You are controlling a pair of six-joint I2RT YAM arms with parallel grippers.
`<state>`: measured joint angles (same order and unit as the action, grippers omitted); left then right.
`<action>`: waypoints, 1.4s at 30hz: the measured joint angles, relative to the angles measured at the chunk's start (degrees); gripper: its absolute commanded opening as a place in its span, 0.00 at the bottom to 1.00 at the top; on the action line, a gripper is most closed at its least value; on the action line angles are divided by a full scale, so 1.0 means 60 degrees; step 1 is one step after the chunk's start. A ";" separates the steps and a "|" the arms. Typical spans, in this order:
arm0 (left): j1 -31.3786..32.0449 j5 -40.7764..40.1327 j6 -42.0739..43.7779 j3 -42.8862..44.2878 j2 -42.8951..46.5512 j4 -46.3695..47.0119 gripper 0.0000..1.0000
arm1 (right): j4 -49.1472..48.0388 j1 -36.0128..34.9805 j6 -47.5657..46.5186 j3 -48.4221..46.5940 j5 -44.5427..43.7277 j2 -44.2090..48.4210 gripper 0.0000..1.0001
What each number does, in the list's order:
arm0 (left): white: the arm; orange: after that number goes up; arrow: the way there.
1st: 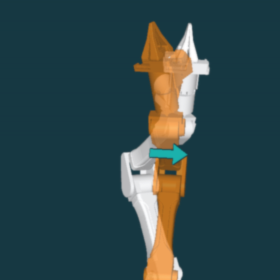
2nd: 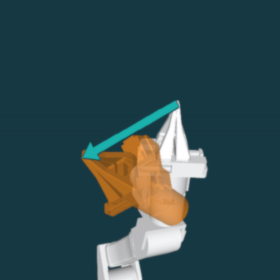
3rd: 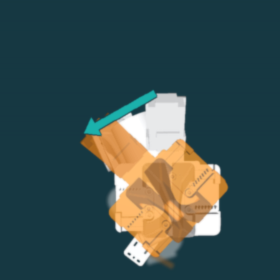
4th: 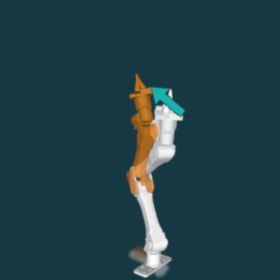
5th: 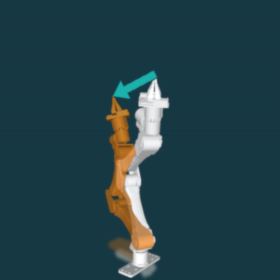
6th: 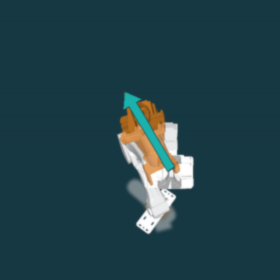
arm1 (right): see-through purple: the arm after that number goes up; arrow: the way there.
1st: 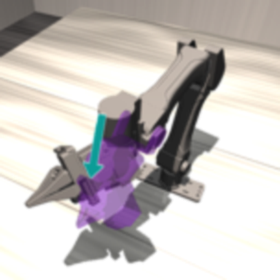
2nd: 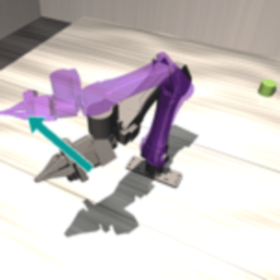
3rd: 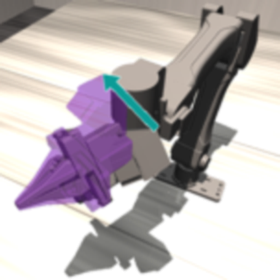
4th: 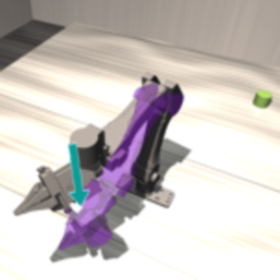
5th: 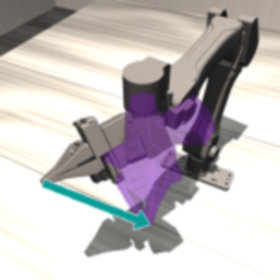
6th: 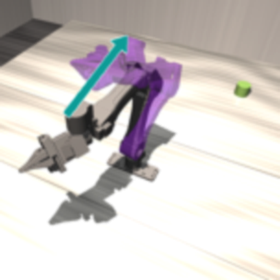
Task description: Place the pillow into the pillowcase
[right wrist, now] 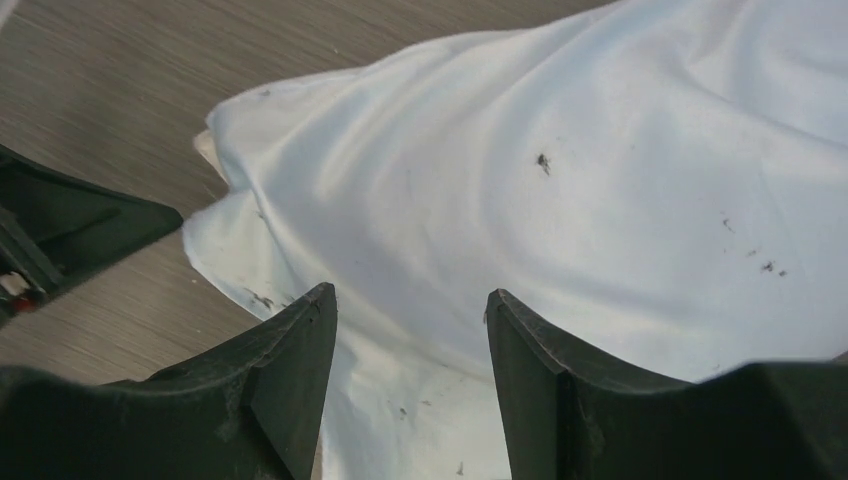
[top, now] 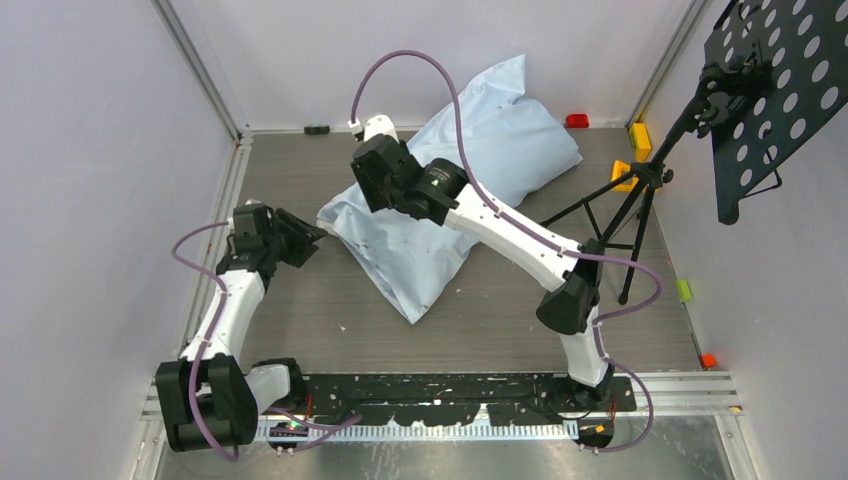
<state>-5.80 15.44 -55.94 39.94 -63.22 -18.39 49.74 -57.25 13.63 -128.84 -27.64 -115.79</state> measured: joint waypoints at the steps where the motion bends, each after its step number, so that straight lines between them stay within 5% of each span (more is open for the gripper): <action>1: 0.0000 0.0033 -0.0007 0.0040 0.0000 0.0062 0.49 | 0.0000 0.0000 -0.0011 0.0237 -0.0080 0.0084 0.62; 11: 0.0022 0.0233 0.0146 0.0670 0.0044 0.0474 0.59 | -0.0149 0.0000 -0.0069 0.1807 -0.0397 0.0648 0.62; 19: 0.1035 0.0007 0.1027 0.2758 -0.2007 0.0444 0.63 | -0.0401 0.0000 -0.0055 0.2317 -0.0477 0.0827 0.62; 22: 0.1362 -0.0157 0.1151 0.2758 -0.2470 0.0237 0.49 | -0.0492 0.0000 -0.0047 0.2608 -0.0535 0.0900 0.62; 26: 0.1486 -0.0495 0.1166 0.2769 -0.2805 -0.0004 0.01 | -0.0503 0.0000 -0.0036 0.2922 -0.0572 0.0940 0.62; 34: 0.1304 -0.2306 0.1665 0.3931 -0.2772 -0.1053 0.00 | -0.0521 0.0000 -0.0033 0.3421 -0.0608 0.0951 0.62; 42: -0.0634 -0.2557 0.1654 0.4266 -0.3238 -0.1184 0.00 | -0.0546 0.0000 -0.0051 0.3566 -0.0634 0.1009 0.64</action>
<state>-9.61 0.10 -46.02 65.54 -82.65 -25.50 46.46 -57.25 13.32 -107.44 -31.44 -109.73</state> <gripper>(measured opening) 0.009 0.637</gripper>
